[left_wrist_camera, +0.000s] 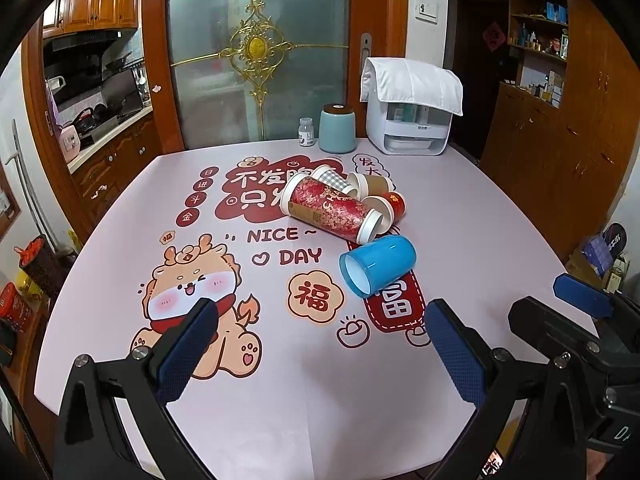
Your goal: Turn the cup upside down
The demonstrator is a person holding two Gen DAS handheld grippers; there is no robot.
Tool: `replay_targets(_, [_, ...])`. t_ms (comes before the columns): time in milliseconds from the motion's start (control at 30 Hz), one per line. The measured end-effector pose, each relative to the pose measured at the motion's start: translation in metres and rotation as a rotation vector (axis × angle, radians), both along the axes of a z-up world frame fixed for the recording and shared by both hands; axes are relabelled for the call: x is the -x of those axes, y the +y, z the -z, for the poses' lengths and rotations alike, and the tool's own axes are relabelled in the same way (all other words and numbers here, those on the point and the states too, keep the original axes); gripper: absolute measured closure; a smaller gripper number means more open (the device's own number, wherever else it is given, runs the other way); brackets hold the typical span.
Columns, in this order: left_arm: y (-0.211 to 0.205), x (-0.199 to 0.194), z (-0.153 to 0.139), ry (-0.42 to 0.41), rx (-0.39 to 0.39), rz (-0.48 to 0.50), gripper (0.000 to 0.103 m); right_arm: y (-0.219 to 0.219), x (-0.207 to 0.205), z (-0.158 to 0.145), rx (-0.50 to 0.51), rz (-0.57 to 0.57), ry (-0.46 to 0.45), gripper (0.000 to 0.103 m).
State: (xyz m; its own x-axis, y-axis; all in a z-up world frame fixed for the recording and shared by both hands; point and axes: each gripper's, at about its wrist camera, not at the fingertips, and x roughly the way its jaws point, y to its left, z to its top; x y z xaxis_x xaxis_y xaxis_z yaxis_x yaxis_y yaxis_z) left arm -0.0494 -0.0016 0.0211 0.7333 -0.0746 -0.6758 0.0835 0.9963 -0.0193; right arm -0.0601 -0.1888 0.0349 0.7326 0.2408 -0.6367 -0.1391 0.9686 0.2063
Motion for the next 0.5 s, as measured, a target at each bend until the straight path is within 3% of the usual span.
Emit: replay_targets(500, [-0.0002,0.0016,0.0021,-0.002,0.001,0.000,0.001,-0.0024,0.0009,0.0022,-0.002,0.001,0.009,0.017])
